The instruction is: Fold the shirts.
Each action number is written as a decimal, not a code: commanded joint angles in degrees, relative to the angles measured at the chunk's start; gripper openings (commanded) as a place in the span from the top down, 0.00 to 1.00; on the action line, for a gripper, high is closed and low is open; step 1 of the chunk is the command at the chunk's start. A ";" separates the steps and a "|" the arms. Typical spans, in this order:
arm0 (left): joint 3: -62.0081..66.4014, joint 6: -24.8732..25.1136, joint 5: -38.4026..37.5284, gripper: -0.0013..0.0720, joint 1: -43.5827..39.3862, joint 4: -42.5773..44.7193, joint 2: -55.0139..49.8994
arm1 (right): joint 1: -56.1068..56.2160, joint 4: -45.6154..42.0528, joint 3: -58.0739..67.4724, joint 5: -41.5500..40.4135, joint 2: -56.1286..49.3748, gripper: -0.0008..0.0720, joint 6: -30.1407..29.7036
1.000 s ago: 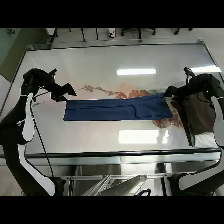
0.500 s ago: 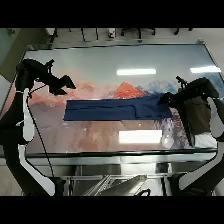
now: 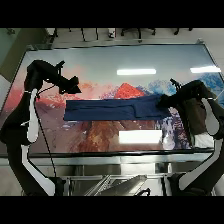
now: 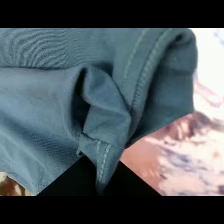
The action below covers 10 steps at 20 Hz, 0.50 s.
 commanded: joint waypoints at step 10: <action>-0.20 1.29 -27.10 0.97 -28.30 -1.03 -11.04 | 0.96 3.48 5.64 -8.48 19.12 0.96 2.62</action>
